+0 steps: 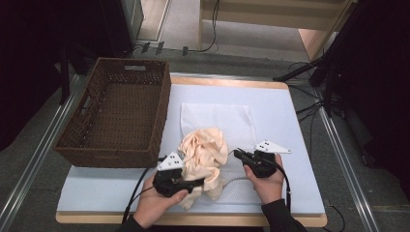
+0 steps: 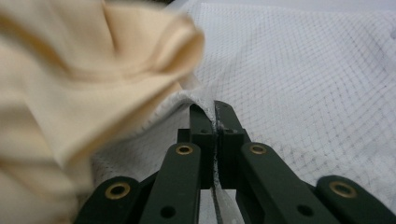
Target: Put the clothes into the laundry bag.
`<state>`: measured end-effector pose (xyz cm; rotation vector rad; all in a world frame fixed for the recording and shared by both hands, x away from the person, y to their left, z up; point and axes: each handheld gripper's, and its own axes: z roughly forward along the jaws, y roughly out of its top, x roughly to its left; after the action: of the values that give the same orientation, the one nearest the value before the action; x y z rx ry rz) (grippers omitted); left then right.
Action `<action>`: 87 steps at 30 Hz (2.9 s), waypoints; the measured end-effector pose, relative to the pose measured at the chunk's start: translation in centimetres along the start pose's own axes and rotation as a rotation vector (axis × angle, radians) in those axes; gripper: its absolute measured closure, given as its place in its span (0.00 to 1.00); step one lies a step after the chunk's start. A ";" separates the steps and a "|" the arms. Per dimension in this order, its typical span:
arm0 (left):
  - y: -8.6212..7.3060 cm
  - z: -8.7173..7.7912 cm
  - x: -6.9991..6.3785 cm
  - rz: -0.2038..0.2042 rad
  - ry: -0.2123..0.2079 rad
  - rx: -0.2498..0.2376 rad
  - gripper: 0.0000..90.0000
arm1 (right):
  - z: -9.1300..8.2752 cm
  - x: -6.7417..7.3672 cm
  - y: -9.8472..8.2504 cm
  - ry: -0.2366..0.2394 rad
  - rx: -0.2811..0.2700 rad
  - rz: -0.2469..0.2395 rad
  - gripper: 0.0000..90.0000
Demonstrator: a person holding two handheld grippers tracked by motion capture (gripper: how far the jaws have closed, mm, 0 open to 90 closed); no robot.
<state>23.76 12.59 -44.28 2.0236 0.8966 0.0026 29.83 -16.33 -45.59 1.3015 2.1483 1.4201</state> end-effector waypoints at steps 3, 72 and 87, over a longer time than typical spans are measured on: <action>-0.6 0.7 0.6 -0.043 -0.004 0.017 0.49 | 0.0 0.0 0.0 0.001 0.004 0.007 0.99; 3.5 5.6 0.1 0.120 -0.027 0.216 0.66 | 0.1 -0.3 0.8 0.046 -0.008 0.029 0.98; 6.3 5.4 1.2 0.067 -0.016 0.112 0.17 | -0.3 0.2 0.9 0.068 -0.019 0.024 0.98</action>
<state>30.10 7.18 -43.32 2.1541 0.8349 -0.0272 30.03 -16.19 -44.65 1.2940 2.1632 1.5108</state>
